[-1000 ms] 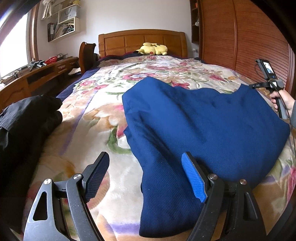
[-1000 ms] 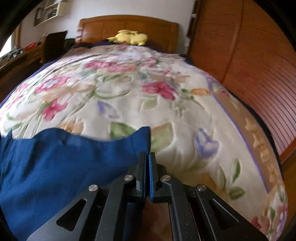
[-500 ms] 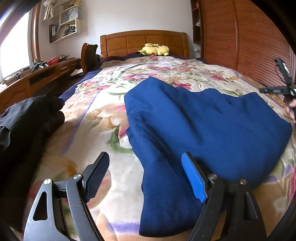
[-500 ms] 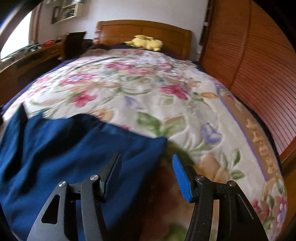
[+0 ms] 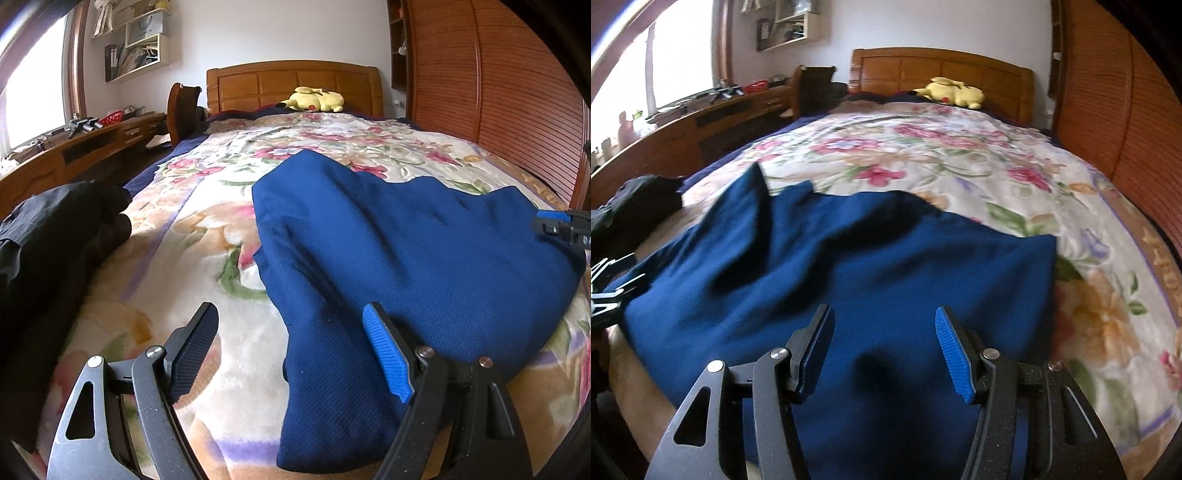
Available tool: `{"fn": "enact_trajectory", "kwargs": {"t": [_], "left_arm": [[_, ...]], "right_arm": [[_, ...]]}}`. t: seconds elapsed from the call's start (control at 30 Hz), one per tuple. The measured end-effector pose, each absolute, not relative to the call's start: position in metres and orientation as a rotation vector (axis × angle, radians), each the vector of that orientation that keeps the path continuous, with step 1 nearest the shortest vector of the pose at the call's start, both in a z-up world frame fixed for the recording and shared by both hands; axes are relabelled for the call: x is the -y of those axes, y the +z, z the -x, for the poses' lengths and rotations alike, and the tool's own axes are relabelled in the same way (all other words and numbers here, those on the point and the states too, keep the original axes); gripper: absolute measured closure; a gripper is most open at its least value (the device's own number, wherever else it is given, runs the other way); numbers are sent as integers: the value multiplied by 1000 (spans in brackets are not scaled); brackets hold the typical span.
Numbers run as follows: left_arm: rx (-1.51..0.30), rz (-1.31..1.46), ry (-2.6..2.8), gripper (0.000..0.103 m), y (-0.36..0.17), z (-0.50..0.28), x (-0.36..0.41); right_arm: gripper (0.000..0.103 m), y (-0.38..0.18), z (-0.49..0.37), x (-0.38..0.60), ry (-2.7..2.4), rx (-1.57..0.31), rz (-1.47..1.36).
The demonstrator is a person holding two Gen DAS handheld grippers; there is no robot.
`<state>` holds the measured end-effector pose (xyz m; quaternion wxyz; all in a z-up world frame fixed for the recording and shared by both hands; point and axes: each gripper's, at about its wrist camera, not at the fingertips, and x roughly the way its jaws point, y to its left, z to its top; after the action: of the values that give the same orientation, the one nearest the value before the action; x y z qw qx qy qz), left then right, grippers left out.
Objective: Fold large clothes
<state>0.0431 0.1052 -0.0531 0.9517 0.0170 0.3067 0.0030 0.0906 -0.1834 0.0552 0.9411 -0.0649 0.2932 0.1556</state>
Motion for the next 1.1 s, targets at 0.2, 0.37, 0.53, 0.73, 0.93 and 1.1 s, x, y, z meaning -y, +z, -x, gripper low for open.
{"fn": "enact_trajectory", "kwargs": {"t": [0.2,0.37,0.53,0.73,0.93,1.1], "left_arm": [[-604,-47,38,22,-54,-38,-103],[-589,-68,70,22,-52,-34,-99],[-593,-60,87,22,-49,-24,-97],[-626,23,82,22,-40,-6,-98],[-641,-7,107,22,-23,10,-93],[-654,-8,98,27,-11,13,-96]], "right_arm": [[44,51,-70,159,394,-561,182],[44,33,-63,155,414,-601,246],[44,23,-62,171,436,-588,207],[44,25,-56,178,448,-561,224],[44,17,-40,173,465,-547,246],[43,20,-45,170,472,-564,245]]}}
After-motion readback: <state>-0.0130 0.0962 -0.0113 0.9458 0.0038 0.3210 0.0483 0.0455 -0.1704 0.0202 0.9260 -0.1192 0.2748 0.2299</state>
